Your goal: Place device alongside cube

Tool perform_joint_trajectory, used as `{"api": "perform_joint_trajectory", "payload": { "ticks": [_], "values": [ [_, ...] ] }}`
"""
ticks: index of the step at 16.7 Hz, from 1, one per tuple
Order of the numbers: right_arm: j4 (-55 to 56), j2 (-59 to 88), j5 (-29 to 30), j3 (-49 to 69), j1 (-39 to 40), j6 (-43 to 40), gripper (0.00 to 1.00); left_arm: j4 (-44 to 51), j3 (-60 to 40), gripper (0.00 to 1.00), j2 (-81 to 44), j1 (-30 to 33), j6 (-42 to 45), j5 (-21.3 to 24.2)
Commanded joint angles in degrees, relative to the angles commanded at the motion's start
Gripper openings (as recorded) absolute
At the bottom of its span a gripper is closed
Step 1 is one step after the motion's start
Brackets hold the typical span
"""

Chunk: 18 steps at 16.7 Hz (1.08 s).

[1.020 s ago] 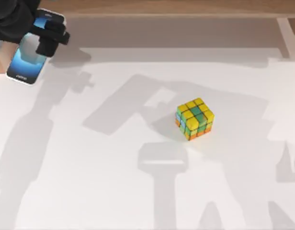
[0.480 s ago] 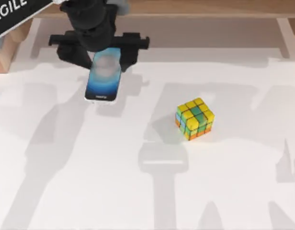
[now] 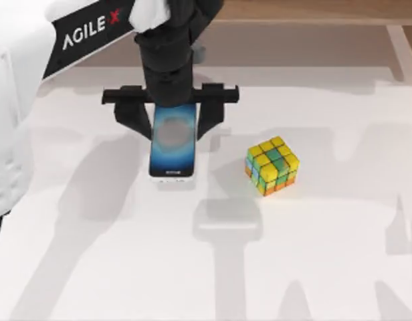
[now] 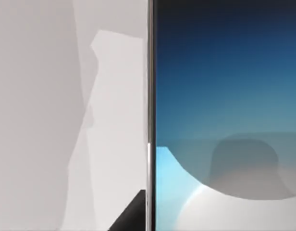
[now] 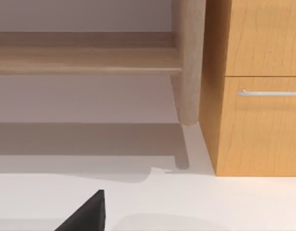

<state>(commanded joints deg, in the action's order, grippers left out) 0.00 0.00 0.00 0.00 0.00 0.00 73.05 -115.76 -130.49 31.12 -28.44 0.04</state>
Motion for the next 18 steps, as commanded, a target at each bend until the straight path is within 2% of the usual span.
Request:
{"api": "perform_joint_trajectory", "payload": {
  "ticks": [14,18],
  "values": [
    [0.00,0.00,0.00,0.00,0.00,0.00,1.00,-0.49,0.59,0.00,-0.30,-0.08,-1.19,-0.19],
    [0.00,0.00,0.00,0.00,0.00,0.00,1.00,-1.87,2.34,0.00,-0.18,-0.03,-1.43,0.98]
  ]
}}
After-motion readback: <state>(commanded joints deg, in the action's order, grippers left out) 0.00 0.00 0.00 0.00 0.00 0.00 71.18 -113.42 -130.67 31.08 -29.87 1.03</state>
